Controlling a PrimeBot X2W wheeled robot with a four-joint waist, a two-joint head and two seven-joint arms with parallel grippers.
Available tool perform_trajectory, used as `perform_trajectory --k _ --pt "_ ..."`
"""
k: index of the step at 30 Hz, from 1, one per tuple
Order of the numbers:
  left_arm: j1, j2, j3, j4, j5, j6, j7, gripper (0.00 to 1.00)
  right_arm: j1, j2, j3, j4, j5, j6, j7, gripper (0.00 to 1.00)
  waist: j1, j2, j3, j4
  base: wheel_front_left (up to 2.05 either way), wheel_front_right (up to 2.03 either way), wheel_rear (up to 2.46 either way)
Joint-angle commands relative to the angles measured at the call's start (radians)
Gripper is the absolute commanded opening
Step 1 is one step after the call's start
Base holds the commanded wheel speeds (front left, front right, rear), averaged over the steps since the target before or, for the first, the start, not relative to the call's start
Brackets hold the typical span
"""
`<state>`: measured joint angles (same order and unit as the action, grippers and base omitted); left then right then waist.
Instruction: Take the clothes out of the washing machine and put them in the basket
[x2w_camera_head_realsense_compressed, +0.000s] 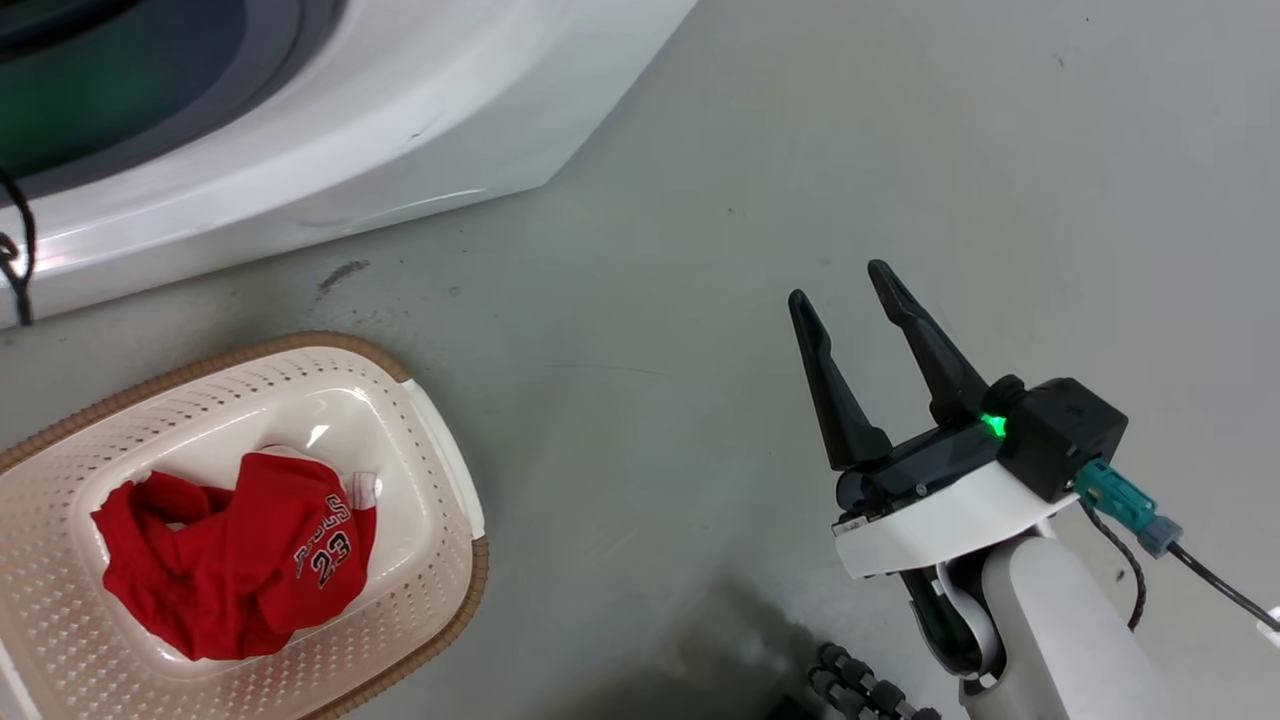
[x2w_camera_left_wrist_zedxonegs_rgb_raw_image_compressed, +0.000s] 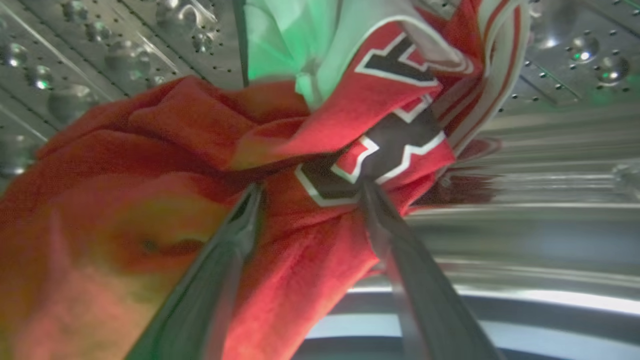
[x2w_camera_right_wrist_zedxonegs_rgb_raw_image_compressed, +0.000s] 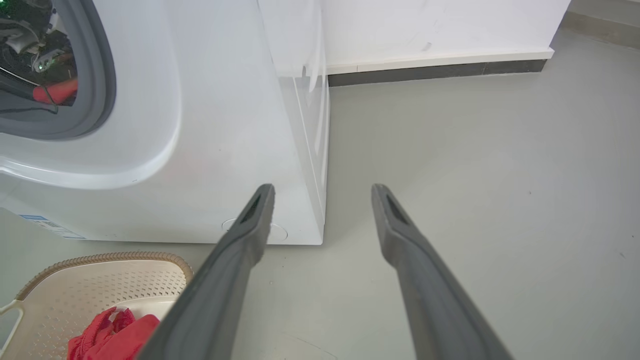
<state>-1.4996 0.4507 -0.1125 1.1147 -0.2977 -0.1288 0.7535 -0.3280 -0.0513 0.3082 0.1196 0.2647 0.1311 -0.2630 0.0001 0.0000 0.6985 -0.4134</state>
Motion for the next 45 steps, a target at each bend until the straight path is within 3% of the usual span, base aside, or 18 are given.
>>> perform_trajectory --k 1,2,3,4,5,6,13,21,24,25,33,40,45 --pt "0.022 -0.004 -0.002 0.022 -0.004 0.006 0.043 1.00 -0.017 0.002 0.005 -0.002 0.005 -0.001 -0.002 1.00 -0.0001 0.0000 0.007 -0.008 0.00 0.00 0.00" --pt "0.025 -0.003 0.000 0.025 -0.008 0.014 0.064 1.00 -0.018 0.002 0.007 -0.002 0.008 -0.001 -0.002 1.00 -0.0001 0.0000 0.008 -0.010 0.00 0.00 0.00" --pt "0.030 -0.004 0.000 0.027 -0.011 0.021 0.082 0.86 -0.018 0.002 0.009 -0.001 0.009 -0.001 -0.002 1.00 -0.0001 0.0000 0.009 -0.011 0.00 0.00 0.00" --pt "0.035 -0.004 0.001 0.026 -0.014 0.027 0.095 0.40 -0.019 0.002 0.011 -0.001 0.011 -0.001 -0.002 1.00 -0.0001 0.0000 0.009 -0.012 0.00 0.00 0.00" --pt "0.040 -0.003 0.001 0.021 -0.015 0.031 0.105 0.04 -0.021 0.002 0.012 0.000 0.013 -0.001 -0.002 1.00 -0.0001 0.0000 0.008 -0.012 0.00 0.00 0.00" --pt "0.046 0.000 0.002 0.014 -0.017 0.038 0.106 0.00 -0.022 0.002 0.013 0.001 0.015 -0.001 -0.002 1.00 -0.0001 0.0000 0.008 -0.012 0.00 0.00 0.00" --pt "0.104 0.021 -0.003 -0.094 -0.003 0.068 -0.051 0.00 -0.023 0.002 0.009 0.016 0.012 -0.001 -0.002 1.00 -0.0001 0.0000 -0.024 -0.002 0.00 0.00 0.00" --pt "0.255 0.012 -0.015 -0.189 0.028 0.093 -0.448 0.00 -0.006 0.002 -0.008 0.039 -0.012 -0.001 -0.002 1.00 -0.0001 0.0000 -0.121 0.022 0.00 0.00 0.00" --pt "0.311 -0.005 -0.012 -0.184 0.025 0.098 -0.610 0.00 0.007 0.001 -0.019 0.055 -0.024 -0.001 -0.002 1.00 -0.0001 0.0000 -0.172 0.032 0.00 0.00 0.00" --pt "0.311 -0.005 -0.012 -0.184 0.025 0.098 -0.610 0.00 0.007 0.001 -0.019 0.055 -0.024 -0.001 -0.002 1.00 -0.0001 0.0000 -0.172 0.032 0.00 0.00 0.00" --pt "0.452 -0.065 -0.004 -0.104 -0.001 0.078 -0.942 0.00 0.061 0.001 -0.057 0.096 -0.052 -0.001 -0.002 1.00 -0.0001 0.0000 -0.319 0.072 0.00 0.00 0.00" --pt "0.582 -0.113 0.013 -0.103 -0.021 0.062 -1.019 0.00 0.124 0.001 -0.088 0.122 -0.083 -0.001 0.005 1.00 -0.0001 0.0000 -0.451 0.112 0.00 0.00 0.00" --pt "0.715 -0.131 0.058 -0.263 -0.011 0.055 -1.020 0.00 0.165 0.001 -0.111 0.113 -0.094 -0.001 0.023 1.00 -0.0001 0.0000 -0.528 0.137 0.00 0.00 0.00"
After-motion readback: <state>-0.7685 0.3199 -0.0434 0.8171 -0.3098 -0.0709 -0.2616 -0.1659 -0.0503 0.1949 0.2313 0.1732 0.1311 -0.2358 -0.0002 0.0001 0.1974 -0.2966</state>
